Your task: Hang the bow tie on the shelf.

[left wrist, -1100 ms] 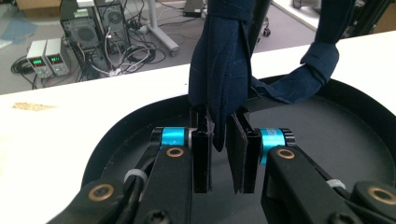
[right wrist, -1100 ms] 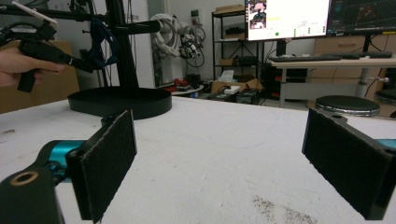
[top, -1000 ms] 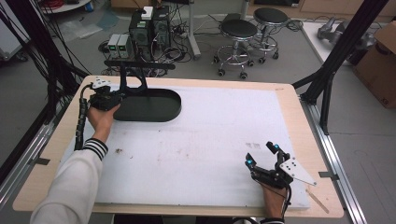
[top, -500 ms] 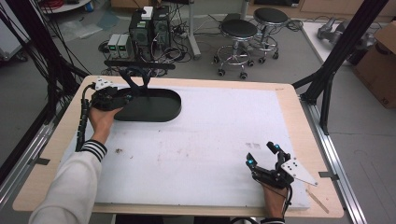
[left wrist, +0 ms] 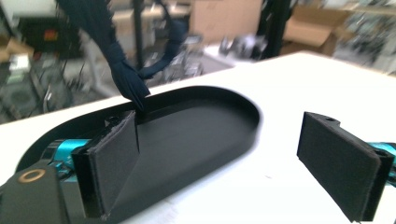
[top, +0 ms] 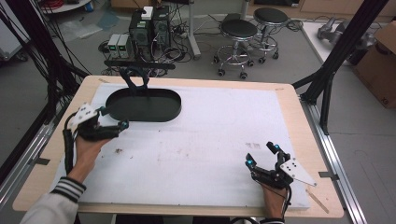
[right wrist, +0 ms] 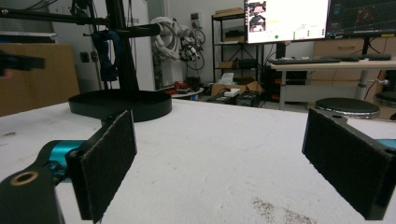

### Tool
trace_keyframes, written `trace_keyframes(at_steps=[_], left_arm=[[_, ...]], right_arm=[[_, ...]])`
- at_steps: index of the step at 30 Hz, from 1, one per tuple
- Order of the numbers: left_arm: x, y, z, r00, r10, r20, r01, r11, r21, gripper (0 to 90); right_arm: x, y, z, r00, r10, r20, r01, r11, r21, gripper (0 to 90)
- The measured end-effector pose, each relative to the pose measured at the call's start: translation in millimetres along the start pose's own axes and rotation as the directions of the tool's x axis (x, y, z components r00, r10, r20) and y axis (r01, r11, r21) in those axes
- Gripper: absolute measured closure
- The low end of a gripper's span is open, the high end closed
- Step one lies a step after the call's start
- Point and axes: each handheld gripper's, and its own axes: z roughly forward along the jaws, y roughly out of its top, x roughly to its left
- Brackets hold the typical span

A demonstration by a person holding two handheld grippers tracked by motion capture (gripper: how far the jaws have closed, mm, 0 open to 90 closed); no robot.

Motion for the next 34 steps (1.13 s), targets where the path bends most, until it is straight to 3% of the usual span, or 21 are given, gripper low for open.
trace_keyframes(at_steps=[6,10,14,19,25,34], left_arm=[[-22.4,-23.0,-38.3,0.9964,0.026,0.081,-0.021,0.9975,-0.067,14.1],[-26.1,-38.3,-52.7,0.9931,0.036,0.112,-0.025,0.9947,-0.100,14.1],[-26.2,-54.2,-60.5,0.9920,0.007,0.126,0.011,0.9897,-0.143,14.1],[-27.5,-58.8,-60.4,0.9928,0.039,0.113,-0.023,0.9899,-0.140,14.3],[-26.9,-63.1,-61.5,0.9933,0.028,0.112,-0.009,0.9855,-0.170,17.2],[-27.2,-63.0,-60.7,0.9931,0.028,0.114,-0.009,0.9861,-0.166,19.5]], right_arm=[[1.1,-0.1,0.3,0.9999,-0.011,0.003,0.011,1.000,0.003,9.0],[1.3,0.0,0.4,0.9999,-0.016,0.007,0.016,1.000,0.005,9.0],[2.5,-0.1,0.6,0.9997,-0.025,0.008,0.025,1.000,0.007,9.0],[2.7,-0.1,1.0,0.9993,-0.038,0.009,0.038,0.999,0.006,9.0],[2.7,-0.1,0.9,0.9993,-0.036,0.009,0.036,0.999,0.006,9.0],[4.4,-0.3,0.4,0.9991,-0.037,0.019,0.037,0.999,0.009,9.0]])
